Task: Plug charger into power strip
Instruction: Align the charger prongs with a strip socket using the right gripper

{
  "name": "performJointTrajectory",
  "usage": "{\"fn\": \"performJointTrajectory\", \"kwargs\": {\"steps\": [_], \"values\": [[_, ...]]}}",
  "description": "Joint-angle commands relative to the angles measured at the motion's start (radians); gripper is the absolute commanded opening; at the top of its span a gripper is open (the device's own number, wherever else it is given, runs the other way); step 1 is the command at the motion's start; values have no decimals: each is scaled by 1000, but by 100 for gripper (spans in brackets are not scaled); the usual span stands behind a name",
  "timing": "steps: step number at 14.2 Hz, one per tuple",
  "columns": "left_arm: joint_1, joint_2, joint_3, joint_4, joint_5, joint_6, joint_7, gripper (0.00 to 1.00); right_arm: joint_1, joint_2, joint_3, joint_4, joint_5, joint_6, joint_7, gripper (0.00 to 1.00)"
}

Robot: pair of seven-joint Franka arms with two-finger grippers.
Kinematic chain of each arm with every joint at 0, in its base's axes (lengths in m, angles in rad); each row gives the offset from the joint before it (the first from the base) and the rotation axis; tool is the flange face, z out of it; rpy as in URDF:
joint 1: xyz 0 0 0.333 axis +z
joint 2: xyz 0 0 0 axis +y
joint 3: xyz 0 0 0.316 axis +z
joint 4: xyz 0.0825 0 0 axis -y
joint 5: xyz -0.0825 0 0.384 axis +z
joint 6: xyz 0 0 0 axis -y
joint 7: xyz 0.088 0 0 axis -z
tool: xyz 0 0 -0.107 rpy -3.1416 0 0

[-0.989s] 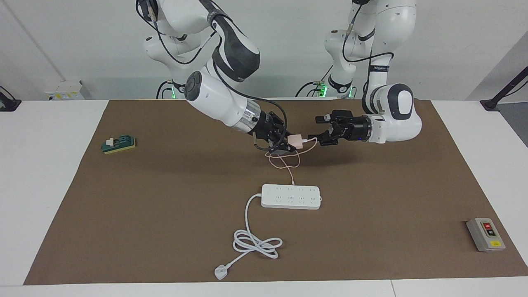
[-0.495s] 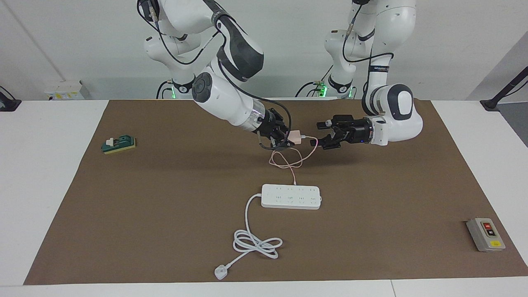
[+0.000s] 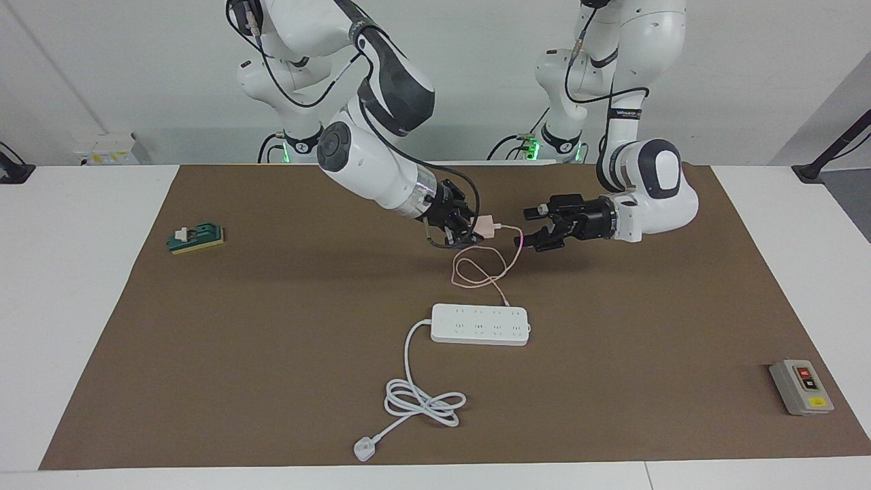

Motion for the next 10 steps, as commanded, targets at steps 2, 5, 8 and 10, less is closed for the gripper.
{"fn": "performJointTrajectory", "kwargs": {"steps": [2, 5, 8, 10], "values": [[-36, -10, 16, -20, 6, 25, 26, 100, 4, 4, -4, 11, -19, -1, 20, 0], [-59, -9, 16, -20, 6, 47, 26, 100, 4, 4, -4, 11, -19, -1, 20, 0], [-70, -7, 16, -20, 6, 53, 33, 100, 1, 6, -4, 11, -26, -1, 19, 0], [-76, -6, 16, -20, 4, 56, 33, 100, 1, 6, -4, 11, -27, -1, 19, 0]]}}
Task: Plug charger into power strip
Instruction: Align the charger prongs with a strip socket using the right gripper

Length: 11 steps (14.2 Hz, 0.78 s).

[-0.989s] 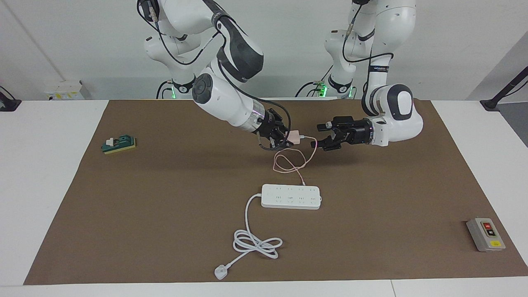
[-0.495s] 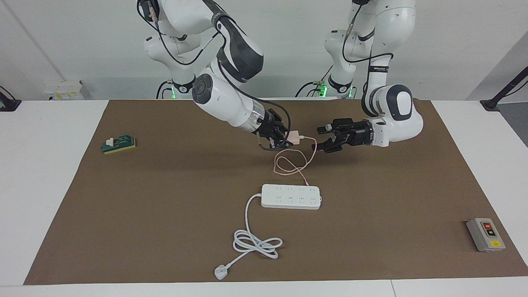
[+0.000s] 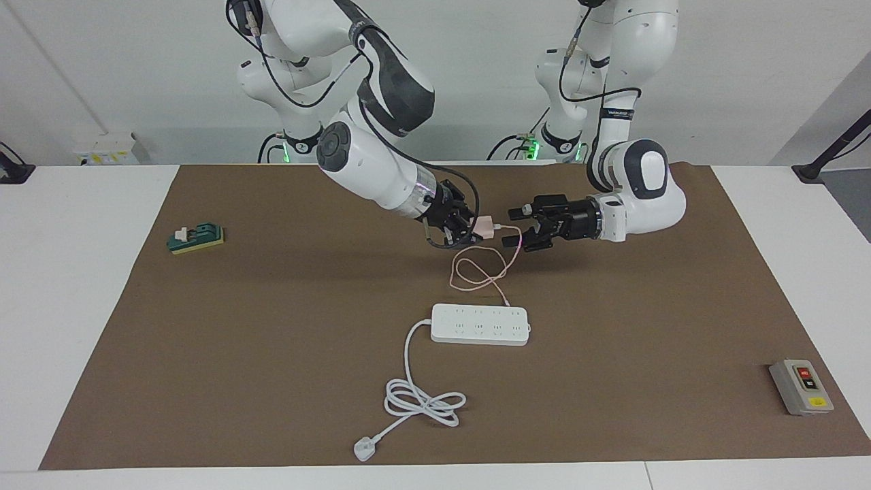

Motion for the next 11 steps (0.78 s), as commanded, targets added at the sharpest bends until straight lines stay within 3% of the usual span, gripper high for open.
{"fn": "performJointTrajectory", "kwargs": {"steps": [1, 11], "values": [[-34, -2, 18, -14, 2, 20, 21, 100, 1, 5, -2, 11, -22, -1, 19, 0], [-66, -7, 19, -22, 4, 59, 41, 100, 0, 5, -2, 11, -25, -1, 19, 0]]}}
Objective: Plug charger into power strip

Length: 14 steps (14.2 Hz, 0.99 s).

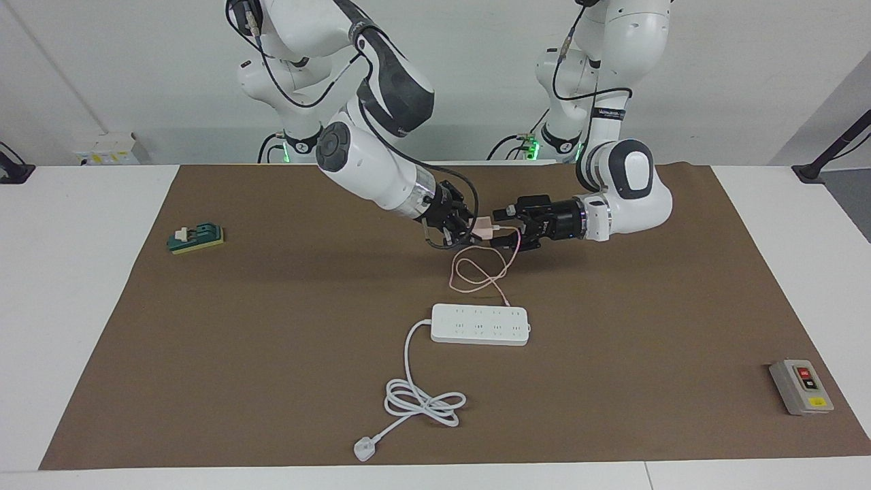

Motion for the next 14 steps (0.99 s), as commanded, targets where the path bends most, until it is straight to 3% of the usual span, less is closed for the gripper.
{"fn": "performJointTrajectory", "kwargs": {"steps": [1, 14], "values": [[-28, -13, 18, -19, 4, 13, 20, 100, 0, 5, -1, 11, -22, -1, 19, 0], [-63, -40, 30, -59, 2, 36, 34, 100, -3, 5, -1, 9, -26, -1, 17, 0]]}}
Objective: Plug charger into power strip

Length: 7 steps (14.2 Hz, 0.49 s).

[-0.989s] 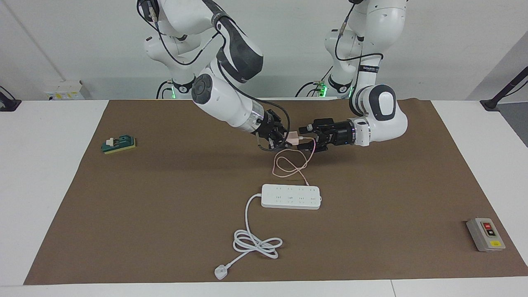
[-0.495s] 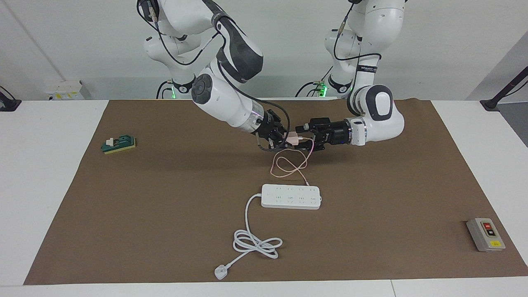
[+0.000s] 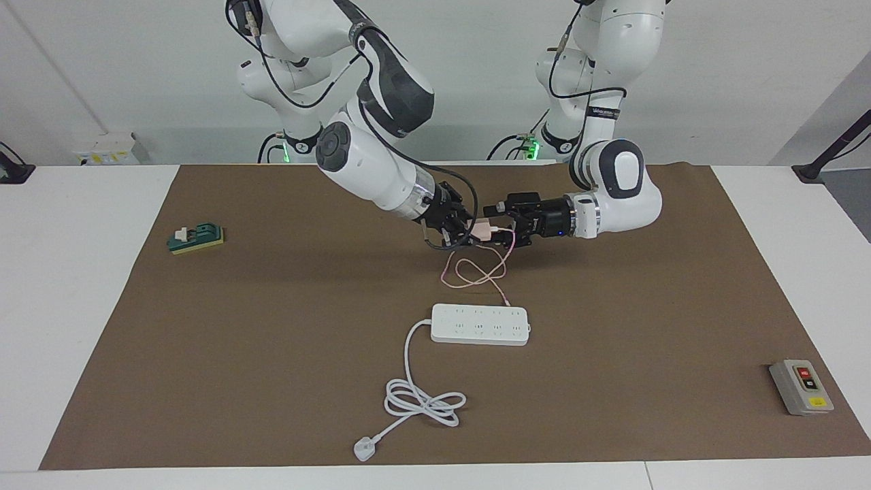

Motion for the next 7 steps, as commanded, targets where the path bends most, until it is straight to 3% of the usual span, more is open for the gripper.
{"fn": "performJointTrajectory", "kwargs": {"steps": [1, 7], "values": [[-23, -33, 20, -30, 1, 36, 8, 100, -2, 5, 0, 9, -13, -1, 17, 0], [-39, -27, 20, -18, -4, 57, 9, 99, -4, 5, 0, 8, -13, 1, 16, 0]]}}
